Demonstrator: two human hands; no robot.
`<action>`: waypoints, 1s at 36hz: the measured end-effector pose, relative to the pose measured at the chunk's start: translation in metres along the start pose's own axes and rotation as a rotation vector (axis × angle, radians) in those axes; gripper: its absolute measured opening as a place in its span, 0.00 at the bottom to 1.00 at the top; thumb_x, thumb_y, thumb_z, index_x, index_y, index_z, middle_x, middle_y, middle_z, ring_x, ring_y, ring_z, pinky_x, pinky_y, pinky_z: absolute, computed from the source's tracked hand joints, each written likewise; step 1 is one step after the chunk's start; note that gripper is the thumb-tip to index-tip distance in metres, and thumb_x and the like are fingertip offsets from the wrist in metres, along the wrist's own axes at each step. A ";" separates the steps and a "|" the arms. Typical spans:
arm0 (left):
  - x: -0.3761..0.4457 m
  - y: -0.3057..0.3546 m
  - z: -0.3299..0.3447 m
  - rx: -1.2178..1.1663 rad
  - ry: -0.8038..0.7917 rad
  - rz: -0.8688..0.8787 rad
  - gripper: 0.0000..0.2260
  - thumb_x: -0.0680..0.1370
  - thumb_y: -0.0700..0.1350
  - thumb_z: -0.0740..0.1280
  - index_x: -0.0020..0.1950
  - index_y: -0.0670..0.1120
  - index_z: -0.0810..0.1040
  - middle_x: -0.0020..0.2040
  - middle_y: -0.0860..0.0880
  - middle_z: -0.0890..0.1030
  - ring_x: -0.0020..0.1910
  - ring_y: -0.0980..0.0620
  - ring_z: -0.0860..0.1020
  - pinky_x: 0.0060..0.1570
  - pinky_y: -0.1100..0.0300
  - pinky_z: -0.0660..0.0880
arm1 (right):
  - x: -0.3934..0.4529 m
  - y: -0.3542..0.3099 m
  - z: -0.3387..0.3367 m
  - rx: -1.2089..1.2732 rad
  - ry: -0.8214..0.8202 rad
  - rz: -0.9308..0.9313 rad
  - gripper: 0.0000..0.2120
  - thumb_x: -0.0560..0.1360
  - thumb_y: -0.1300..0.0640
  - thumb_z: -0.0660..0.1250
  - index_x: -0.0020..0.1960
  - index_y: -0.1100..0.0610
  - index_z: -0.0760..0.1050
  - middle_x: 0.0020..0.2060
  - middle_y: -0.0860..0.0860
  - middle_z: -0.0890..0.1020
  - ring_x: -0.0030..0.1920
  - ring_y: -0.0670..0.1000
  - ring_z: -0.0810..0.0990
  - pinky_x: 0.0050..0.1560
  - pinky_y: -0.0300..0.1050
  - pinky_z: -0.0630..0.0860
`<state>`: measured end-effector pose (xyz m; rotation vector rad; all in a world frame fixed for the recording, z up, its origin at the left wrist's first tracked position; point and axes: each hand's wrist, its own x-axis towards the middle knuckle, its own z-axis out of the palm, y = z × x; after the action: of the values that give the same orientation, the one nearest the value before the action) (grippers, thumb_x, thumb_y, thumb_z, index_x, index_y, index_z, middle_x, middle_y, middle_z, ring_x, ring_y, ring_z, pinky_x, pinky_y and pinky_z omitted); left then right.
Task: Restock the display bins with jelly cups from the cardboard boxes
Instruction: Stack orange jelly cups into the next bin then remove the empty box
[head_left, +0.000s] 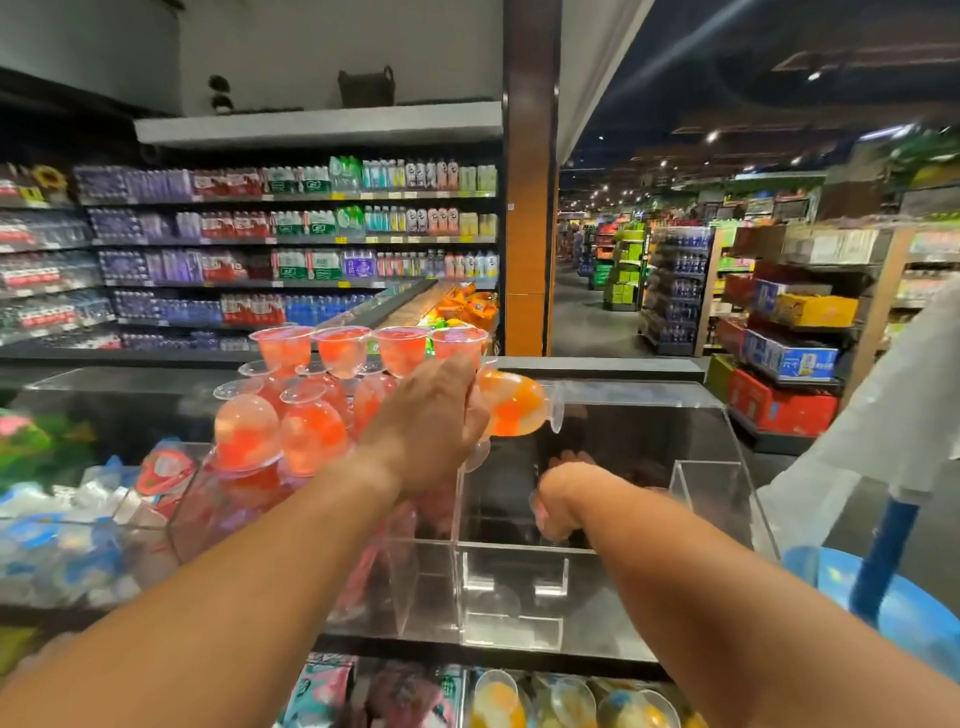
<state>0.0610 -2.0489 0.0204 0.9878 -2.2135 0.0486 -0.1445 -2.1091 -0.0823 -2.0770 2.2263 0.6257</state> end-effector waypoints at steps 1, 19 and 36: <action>0.000 -0.001 0.001 0.008 0.000 -0.003 0.06 0.83 0.44 0.58 0.47 0.49 0.64 0.39 0.55 0.68 0.38 0.60 0.67 0.35 0.66 0.60 | 0.001 0.000 -0.002 -0.029 -0.001 -0.010 0.26 0.79 0.49 0.59 0.76 0.53 0.66 0.77 0.59 0.62 0.77 0.66 0.57 0.77 0.61 0.51; 0.001 -0.002 -0.020 0.171 -0.114 0.087 0.07 0.84 0.48 0.57 0.46 0.49 0.64 0.39 0.54 0.67 0.40 0.52 0.67 0.41 0.56 0.62 | -0.146 0.053 -0.108 0.509 0.043 -0.112 0.32 0.71 0.54 0.73 0.73 0.47 0.67 0.63 0.50 0.77 0.60 0.55 0.78 0.62 0.56 0.77; -0.015 0.008 -0.033 0.396 -0.196 0.403 0.07 0.83 0.48 0.56 0.55 0.48 0.71 0.47 0.52 0.69 0.48 0.52 0.66 0.52 0.53 0.68 | -0.146 0.008 -0.110 0.970 0.098 -0.398 0.09 0.73 0.58 0.76 0.50 0.51 0.79 0.47 0.50 0.82 0.53 0.53 0.81 0.55 0.47 0.77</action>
<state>0.0819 -2.0240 0.0377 0.7513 -2.6152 0.6161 -0.1103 -2.0044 0.0633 -1.8728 1.5342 -0.5024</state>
